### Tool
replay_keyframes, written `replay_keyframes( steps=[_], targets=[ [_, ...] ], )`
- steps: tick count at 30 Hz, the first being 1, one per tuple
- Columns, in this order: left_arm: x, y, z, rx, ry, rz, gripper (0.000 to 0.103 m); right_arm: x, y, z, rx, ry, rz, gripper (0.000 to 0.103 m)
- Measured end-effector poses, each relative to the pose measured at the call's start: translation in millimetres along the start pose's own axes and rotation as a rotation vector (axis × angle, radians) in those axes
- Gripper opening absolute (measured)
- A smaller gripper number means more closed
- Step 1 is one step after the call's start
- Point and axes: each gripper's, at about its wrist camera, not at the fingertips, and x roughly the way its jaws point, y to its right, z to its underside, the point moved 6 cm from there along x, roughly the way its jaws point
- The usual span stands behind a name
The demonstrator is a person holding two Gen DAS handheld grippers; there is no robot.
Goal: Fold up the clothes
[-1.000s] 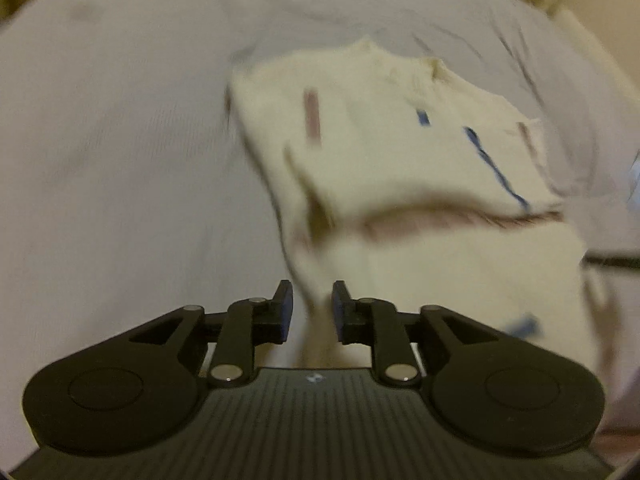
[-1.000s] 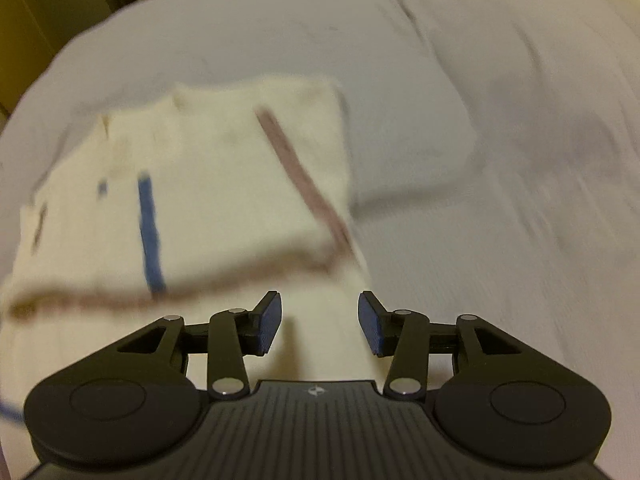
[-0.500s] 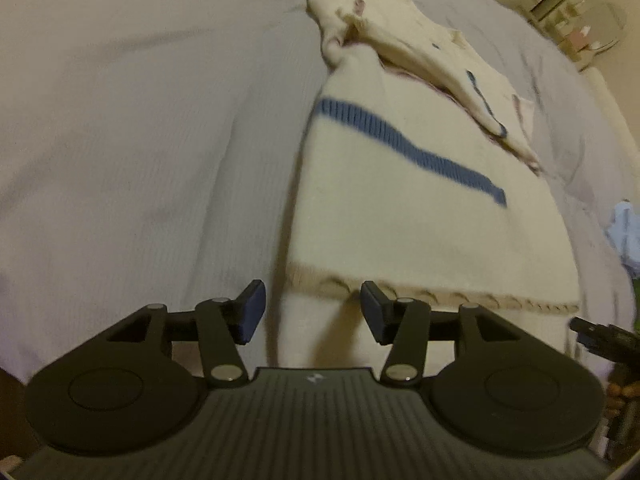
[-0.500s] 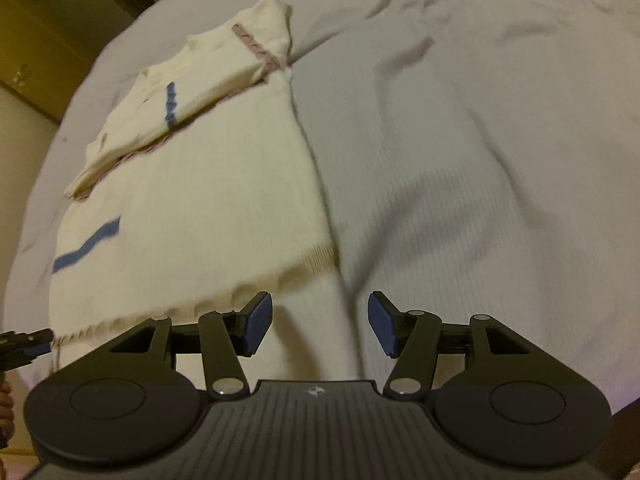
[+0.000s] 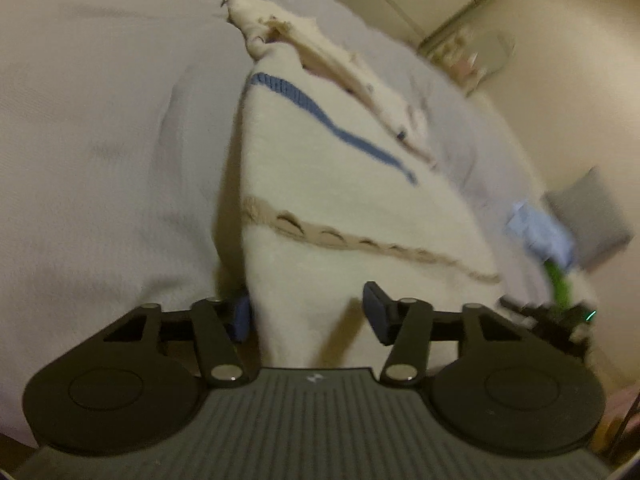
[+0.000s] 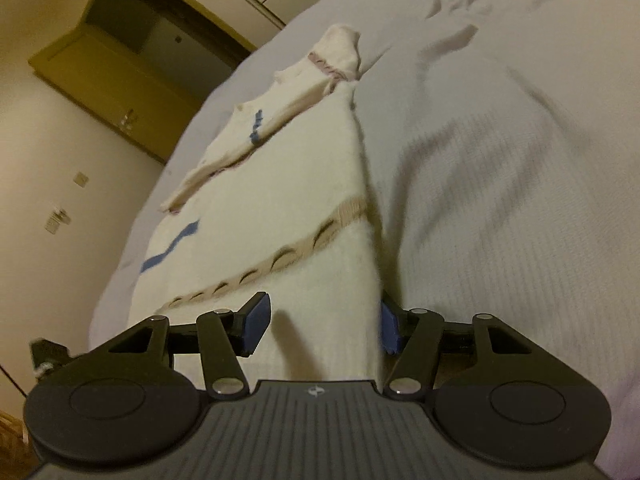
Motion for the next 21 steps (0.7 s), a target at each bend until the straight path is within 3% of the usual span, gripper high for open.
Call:
replay_keyframes(
  steps=[2, 3, 4, 5, 7, 10, 15, 20, 21],
  targets=[
    [-1.6, -1.3, 3.1, -0.030, 0.026, 0.002, 0.027, 1.7, -3.5, 3.8, 0.051, 0.010, -0.017, 0.059],
    [-1.1, -1.6, 3.9, -0.028, 0.036, -0.018, 0.013, 5.0, -4.3, 4.3, 0.077, 0.002, -0.016, 0.049],
    [-0.1, 0.6, 2.6, -0.012, 0.040, -0.036, 0.007, 8.8, -4.8, 4.6, 0.102, -0.008, -0.011, 0.031],
    [-1.2, 4.5, -0.3, 0.002, 0.048, -0.043, 0.006, 12.1, -5.9, 5.0, 0.116, -0.017, 0.002, 0.019],
    [-10.8, 19.2, -9.7, 0.061, 0.076, -0.074, 0.006, 18.2, -8.7, 6.0, 0.139, -0.035, 0.032, 0.014],
    [-38.6, 41.8, -21.4, 0.178, 0.137, -0.104, 0.006, 6.1, -28.9, 10.8, 0.112, -0.008, 0.052, 0.012],
    [-94.1, 40.2, -25.3, 0.252, 0.236, -0.165, 0.005, -22.6, -63.4, 33.0, 0.116, 0.030, 0.011, 0.011],
    [-57.6, -9.4, 6.0, 0.199, 0.081, -0.291, 0.007, -5.3, -47.2, 64.7, 0.188, 0.017, 0.103, 0.017],
    [-55.4, -13.9, 11.4, 0.169, 0.057, -0.330, 0.009, -0.6, -39.9, 70.0, 0.216, 0.017, 0.130, 0.029]
  ],
)
